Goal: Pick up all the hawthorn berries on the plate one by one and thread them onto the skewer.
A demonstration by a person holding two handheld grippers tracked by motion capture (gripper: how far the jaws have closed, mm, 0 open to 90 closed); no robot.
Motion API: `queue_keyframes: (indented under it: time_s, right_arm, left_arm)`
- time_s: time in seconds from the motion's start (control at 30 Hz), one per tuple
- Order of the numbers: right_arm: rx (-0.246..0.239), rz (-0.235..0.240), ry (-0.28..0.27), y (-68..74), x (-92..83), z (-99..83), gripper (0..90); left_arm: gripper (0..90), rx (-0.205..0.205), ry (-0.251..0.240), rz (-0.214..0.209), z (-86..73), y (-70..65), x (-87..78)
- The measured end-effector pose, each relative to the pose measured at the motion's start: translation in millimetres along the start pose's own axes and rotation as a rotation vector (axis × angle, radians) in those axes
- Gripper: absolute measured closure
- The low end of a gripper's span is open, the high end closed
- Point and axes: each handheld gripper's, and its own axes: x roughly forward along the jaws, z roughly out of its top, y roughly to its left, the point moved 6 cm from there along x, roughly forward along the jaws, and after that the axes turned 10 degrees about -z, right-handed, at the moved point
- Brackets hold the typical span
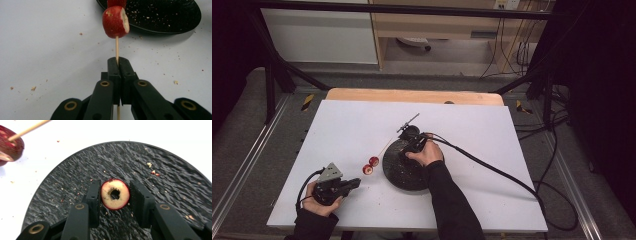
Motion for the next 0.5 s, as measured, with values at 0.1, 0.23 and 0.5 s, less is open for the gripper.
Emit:
queue_keyframes:
  time_s: [0.1, 0.23, 0.5]
  right_arm:
    - [0.015, -0.008, -0.011, -0.5, -7.1, 0.4, 63.3]
    - [0.027, -0.007, -0.021, -0.5, -16.3, -1.7, 63.3]
    - [0.085, 0.006, -0.070, -1.5, -35.4, -13.5, 63.3]
  left_arm:
    - [88.5, 0.000, 0.001, -0.001, -0.1, -0.6, 0.1]
    - [88.5, 0.004, 0.000, -0.002, 0.1, -1.4, 0.2]
    - [88.5, 0.011, -0.008, -0.008, 0.8, -4.5, 1.6]
